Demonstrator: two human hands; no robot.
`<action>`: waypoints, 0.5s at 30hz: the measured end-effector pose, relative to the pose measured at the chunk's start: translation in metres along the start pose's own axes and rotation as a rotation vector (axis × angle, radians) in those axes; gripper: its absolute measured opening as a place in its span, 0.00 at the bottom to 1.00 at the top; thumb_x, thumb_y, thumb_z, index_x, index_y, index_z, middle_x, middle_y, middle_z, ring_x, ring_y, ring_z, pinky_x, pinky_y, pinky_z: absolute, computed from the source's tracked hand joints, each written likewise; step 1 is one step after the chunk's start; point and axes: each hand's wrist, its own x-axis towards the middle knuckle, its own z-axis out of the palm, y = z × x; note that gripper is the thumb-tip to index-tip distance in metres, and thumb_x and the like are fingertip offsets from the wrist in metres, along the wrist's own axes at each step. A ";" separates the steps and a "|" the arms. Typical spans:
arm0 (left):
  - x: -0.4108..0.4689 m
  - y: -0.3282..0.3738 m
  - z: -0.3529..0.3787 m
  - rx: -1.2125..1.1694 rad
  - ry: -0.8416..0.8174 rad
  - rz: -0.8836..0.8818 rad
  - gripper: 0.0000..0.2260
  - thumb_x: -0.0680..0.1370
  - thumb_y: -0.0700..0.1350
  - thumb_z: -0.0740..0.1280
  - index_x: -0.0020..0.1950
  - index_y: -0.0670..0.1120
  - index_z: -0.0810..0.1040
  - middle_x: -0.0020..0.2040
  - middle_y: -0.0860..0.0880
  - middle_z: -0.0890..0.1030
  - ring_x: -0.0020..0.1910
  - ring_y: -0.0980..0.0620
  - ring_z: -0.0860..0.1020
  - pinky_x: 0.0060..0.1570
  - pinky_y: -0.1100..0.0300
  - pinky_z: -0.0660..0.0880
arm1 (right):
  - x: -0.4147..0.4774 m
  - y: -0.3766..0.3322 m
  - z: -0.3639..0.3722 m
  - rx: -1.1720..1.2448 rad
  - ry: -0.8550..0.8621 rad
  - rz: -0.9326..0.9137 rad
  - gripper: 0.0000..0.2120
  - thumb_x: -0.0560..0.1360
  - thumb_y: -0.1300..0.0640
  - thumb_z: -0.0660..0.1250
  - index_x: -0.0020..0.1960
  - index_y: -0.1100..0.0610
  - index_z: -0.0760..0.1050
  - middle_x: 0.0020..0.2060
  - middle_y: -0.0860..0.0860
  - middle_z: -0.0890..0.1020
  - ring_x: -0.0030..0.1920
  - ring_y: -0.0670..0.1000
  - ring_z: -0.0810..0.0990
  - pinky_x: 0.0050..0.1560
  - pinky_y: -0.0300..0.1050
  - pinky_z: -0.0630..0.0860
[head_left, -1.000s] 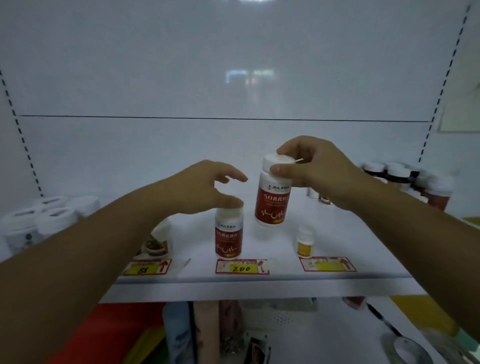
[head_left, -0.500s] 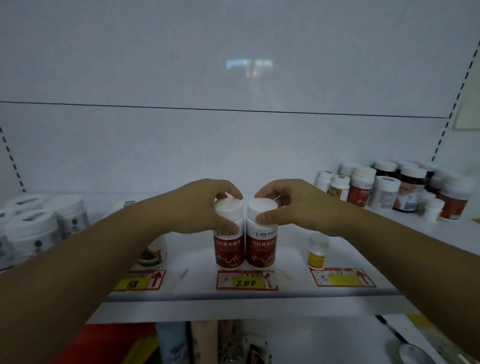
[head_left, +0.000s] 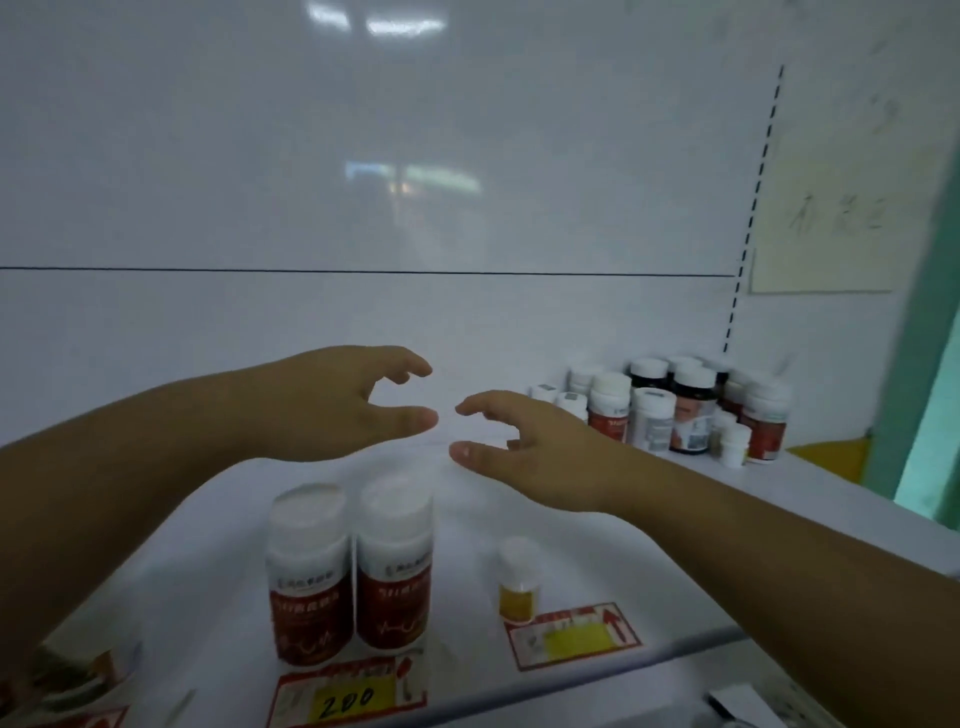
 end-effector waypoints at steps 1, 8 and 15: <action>0.008 0.009 0.000 0.026 0.007 0.012 0.27 0.72 0.64 0.60 0.70 0.60 0.64 0.68 0.58 0.70 0.64 0.55 0.71 0.62 0.60 0.68 | 0.000 0.009 -0.008 -0.012 0.019 0.010 0.27 0.73 0.36 0.61 0.69 0.43 0.65 0.71 0.42 0.67 0.65 0.45 0.70 0.67 0.47 0.69; 0.074 0.087 0.023 0.110 -0.021 0.078 0.22 0.74 0.60 0.63 0.68 0.61 0.66 0.67 0.60 0.70 0.64 0.59 0.69 0.59 0.64 0.67 | -0.012 0.098 -0.063 -0.024 0.059 0.031 0.22 0.72 0.40 0.65 0.64 0.44 0.69 0.65 0.42 0.72 0.57 0.44 0.73 0.60 0.43 0.72; 0.173 0.148 0.080 0.173 -0.058 0.029 0.23 0.75 0.55 0.66 0.70 0.57 0.66 0.67 0.56 0.72 0.64 0.55 0.71 0.62 0.60 0.67 | -0.032 0.204 -0.153 -0.061 0.336 -0.004 0.15 0.74 0.53 0.67 0.60 0.52 0.75 0.60 0.48 0.75 0.55 0.44 0.74 0.59 0.41 0.71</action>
